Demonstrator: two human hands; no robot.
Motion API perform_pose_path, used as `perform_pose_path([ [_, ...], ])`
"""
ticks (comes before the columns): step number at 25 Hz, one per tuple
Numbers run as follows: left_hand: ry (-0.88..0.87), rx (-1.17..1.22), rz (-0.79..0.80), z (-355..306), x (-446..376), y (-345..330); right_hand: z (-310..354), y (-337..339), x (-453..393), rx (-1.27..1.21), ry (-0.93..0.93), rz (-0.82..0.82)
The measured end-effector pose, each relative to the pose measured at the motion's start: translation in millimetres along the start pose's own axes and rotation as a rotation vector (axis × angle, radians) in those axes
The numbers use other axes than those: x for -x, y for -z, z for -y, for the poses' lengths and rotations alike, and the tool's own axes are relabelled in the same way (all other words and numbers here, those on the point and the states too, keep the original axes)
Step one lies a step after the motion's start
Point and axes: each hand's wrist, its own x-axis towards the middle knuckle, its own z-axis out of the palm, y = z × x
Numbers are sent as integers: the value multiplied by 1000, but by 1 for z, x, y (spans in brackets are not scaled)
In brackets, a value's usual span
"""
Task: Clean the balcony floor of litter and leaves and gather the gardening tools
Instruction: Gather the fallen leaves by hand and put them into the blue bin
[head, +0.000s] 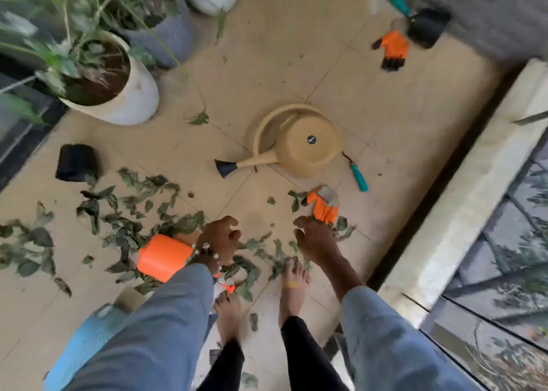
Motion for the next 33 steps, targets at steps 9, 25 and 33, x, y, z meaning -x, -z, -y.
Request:
perform_pose_path([
  [9,55,120,-19,114,-202,-101,-5,-156,-277,202,157,4],
  [25,437,1207,23,86,-241,-147,-32,-223,-250,-121,383,-332],
  [33,549,1193,-87,95,-239,-158,-38,-232,-314,227,361,-214],
])
